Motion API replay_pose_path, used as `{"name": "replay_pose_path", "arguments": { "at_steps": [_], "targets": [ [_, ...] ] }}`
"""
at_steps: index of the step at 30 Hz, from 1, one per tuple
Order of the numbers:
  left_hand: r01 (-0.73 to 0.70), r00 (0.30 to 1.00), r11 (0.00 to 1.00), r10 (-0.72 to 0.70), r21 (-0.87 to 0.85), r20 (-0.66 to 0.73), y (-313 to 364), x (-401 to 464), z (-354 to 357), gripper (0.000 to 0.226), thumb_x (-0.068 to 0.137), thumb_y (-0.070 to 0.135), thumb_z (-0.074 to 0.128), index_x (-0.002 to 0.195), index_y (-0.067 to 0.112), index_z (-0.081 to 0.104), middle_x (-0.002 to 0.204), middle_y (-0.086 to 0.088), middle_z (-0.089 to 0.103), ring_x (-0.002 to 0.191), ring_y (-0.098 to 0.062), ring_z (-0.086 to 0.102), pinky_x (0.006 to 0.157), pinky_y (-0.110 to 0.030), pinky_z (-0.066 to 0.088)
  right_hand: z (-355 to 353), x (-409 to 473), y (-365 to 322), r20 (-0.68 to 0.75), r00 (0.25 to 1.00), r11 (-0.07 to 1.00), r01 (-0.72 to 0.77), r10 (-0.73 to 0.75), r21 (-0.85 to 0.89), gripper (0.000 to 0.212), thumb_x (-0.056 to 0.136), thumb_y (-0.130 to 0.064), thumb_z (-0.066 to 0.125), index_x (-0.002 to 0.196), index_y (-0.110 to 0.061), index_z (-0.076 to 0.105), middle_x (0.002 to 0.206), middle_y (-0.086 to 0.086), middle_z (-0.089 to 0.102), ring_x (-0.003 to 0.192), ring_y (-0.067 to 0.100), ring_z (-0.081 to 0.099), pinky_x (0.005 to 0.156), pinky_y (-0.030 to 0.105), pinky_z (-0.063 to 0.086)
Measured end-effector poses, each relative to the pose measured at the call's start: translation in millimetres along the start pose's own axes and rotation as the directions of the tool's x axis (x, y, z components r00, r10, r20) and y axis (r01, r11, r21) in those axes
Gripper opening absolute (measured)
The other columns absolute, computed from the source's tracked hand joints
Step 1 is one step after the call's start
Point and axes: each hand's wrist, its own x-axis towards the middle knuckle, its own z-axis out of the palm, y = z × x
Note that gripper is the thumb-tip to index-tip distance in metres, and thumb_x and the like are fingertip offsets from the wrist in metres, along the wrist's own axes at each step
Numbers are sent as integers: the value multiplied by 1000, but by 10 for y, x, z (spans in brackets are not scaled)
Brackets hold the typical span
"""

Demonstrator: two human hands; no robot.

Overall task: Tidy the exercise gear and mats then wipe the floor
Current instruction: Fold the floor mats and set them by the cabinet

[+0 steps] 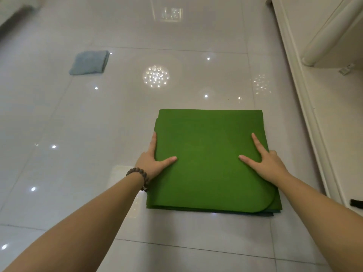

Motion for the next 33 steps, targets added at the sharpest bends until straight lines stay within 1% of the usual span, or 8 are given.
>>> {"name": "replay_pose_path", "arguments": {
  "at_steps": [2, 4, 10, 16, 19, 24, 28, 33],
  "targets": [
    [-6, 999, 1000, 7, 18, -36, 13, -102, 47, 109, 65, 72, 69, 141, 61, -8, 122, -8, 51, 97, -26, 59, 97, -37, 48, 26, -107, 6, -46, 999, 999, -17, 18, 32, 89, 65, -79, 46, 137, -65, -4, 111, 14, 42, 88, 30, 53, 90, 38, 44],
    [-10, 998, 998, 14, 59, -68, 29, -262, 67, 101, 76, 60, 69, 146, 55, -4, 111, -8, 43, 86, -23, 53, 96, -34, 45, 70, -282, 21, -112, 993, 998, -37, 43, 60, 87, 67, -77, 51, 137, -66, 0, 106, 11, 41, 92, 33, 55, 90, 38, 45],
    [-44, 994, 991, 56, 128, -89, 246, -1145, -277, 92, 84, 50, 65, 148, 50, -1, 109, -6, 36, 80, -16, 48, 87, -24, 38, -204, -1211, -165, -168, 984, 994, -31, 49, 108, 86, 69, -71, 55, 140, -62, 6, 102, 8, 39, 85, 29, 52, 88, 36, 44],
    [-22, 995, 980, 41, 196, -95, 972, -2355, -1220, 96, 81, 52, 66, 147, 52, -4, 106, -5, 38, 74, -12, 48, 83, -26, 40, -1168, -2419, -791, -163, 985, 988, -22, 47, 152, 85, 72, -66, 60, 140, -62, 10, 109, 9, 42, 104, 34, 54, 95, 39, 44],
    [-6, 997, 974, 23, 228, -76, 1485, -2974, -1808, 96, 81, 54, 65, 148, 50, -4, 105, -6, 39, 76, -18, 51, 81, -27, 43, -1780, -3052, -1215, -166, 985, 987, -20, 46, 156, 84, 72, -65, 60, 141, -60, 11, 104, 5, 38, 103, 34, 54, 94, 37, 43],
    [-31, 997, 965, 47, 259, -56, 2400, -4016, -2799, 96, 81, 54, 65, 149, 48, -2, 102, -7, 40, 78, -21, 51, 81, -31, 45, -2812, -4204, -1877, -171, 980, 980, -69, 102, 188, 84, 68, -76, 54, 137, -67, 6, 113, 14, 51, 99, 30, 56, 87, 36, 47],
    [-124, 991, 949, 135, 291, -16, 2949, -4722, -3417, 95, 82, 52, 65, 150, 45, 0, 102, -8, 41, 78, -21, 50, 80, -28, 41, -3422, -5197, -2302, -232, 959, 968, -107, 161, 229, 83, 72, -71, 57, 139, -63, 9, 107, 9, 45, 99, 30, 54, 86, 36, 45],
    [-235, 972, 911, 229, 339, 57, 3231, -5219, -3694, 92, 82, 55, 63, 150, 48, 1, 103, -7, 40, 76, -20, 50, 79, -27, 41, -3606, -6113, -2416, -314, 910, 936, -175, 272, 305, 83, 75, -64, 62, 142, -59, 12, 107, 6, 41, 98, 28, 54, 85, 34, 44]
  ]
}}
